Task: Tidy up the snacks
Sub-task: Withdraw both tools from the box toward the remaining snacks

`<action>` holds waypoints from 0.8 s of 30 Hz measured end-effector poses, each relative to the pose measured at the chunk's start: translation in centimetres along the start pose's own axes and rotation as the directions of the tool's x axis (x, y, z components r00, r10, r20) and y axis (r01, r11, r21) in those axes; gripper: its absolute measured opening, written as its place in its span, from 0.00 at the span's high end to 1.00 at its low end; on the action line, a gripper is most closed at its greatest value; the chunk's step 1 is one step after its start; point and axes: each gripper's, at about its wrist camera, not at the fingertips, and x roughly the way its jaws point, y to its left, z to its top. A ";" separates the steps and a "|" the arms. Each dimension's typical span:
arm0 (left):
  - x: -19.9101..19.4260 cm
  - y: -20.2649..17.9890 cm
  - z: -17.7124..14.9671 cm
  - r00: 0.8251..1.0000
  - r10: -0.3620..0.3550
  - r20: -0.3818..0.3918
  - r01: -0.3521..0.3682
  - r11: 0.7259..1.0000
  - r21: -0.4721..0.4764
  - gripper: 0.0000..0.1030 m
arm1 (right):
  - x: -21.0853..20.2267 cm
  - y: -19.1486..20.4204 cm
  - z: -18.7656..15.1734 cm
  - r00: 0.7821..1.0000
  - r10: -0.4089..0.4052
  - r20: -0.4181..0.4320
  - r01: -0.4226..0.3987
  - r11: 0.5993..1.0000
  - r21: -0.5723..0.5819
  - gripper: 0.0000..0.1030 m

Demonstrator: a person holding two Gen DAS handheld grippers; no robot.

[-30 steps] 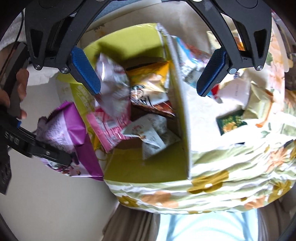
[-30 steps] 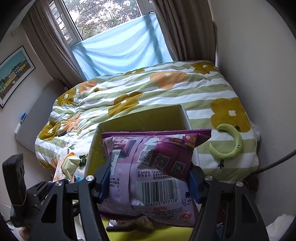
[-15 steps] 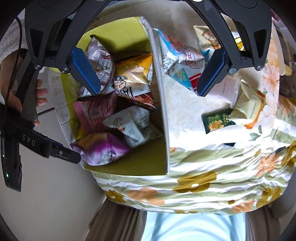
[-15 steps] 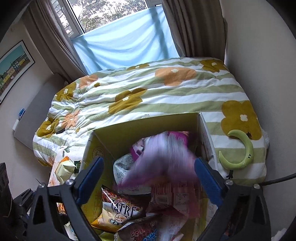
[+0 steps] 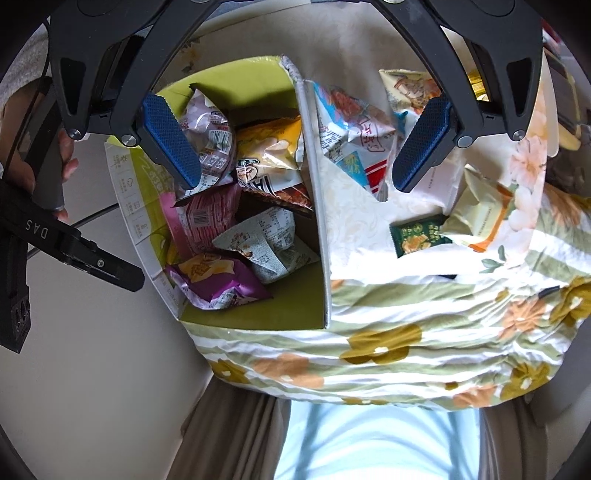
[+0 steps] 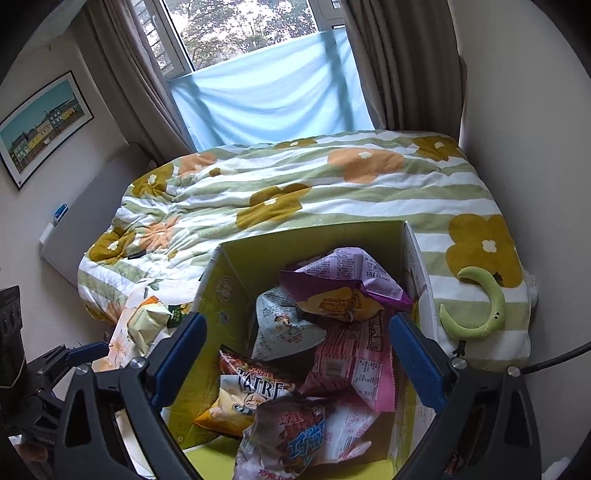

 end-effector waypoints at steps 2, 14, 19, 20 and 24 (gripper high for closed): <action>-1.4 0.2 -0.4 1.000 0.017 0.022 -0.017 1.000 -0.002 0.01 | -1.1 0.8 -0.1 1.000 -0.003 0.009 0.003 1.000 -0.022 0.04; -8.0 6.5 -3.5 0.988 0.120 0.098 -0.113 0.991 -0.069 0.01 | -5.7 5.0 -2.7 0.996 0.033 0.084 -0.026 0.996 -0.080 0.04; -9.6 10.5 -4.5 0.987 0.124 0.104 -0.115 0.989 -0.093 0.01 | -6.6 8.0 -4.1 0.994 0.010 0.113 0.000 0.997 -0.083 0.04; -9.8 11.5 -4.7 0.988 0.121 0.099 -0.112 0.989 -0.098 0.01 | -6.6 8.7 -4.4 0.993 0.007 0.116 0.002 0.997 -0.080 0.04; -10.5 15.2 -5.4 0.992 0.104 0.076 -0.096 0.990 -0.103 0.01 | -6.4 11.1 -5.5 0.992 0.007 0.130 -0.003 0.999 -0.037 0.04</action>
